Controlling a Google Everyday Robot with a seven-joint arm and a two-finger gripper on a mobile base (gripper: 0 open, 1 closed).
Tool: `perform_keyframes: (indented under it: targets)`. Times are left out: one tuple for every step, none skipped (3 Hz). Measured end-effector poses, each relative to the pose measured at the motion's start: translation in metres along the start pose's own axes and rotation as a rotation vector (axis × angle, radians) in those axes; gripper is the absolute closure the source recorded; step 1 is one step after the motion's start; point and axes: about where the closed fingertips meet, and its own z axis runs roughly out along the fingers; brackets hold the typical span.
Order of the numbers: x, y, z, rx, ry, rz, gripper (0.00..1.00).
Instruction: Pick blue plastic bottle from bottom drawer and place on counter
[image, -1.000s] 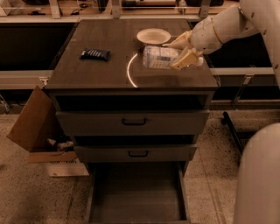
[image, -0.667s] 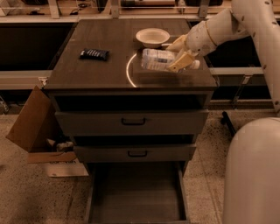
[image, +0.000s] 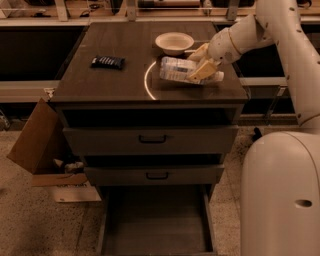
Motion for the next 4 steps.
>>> perform_keyframes:
  targets:
    - [0.001,-0.005,0.005,-0.003,-0.005,0.019,0.35]
    - [0.002,-0.010,0.005,0.002,-0.010,0.032,0.11]
    - [0.005,-0.014,0.002,0.014,-0.013,0.051,0.00]
    - [0.011,-0.020,-0.017,0.048,0.004,0.058,0.00]
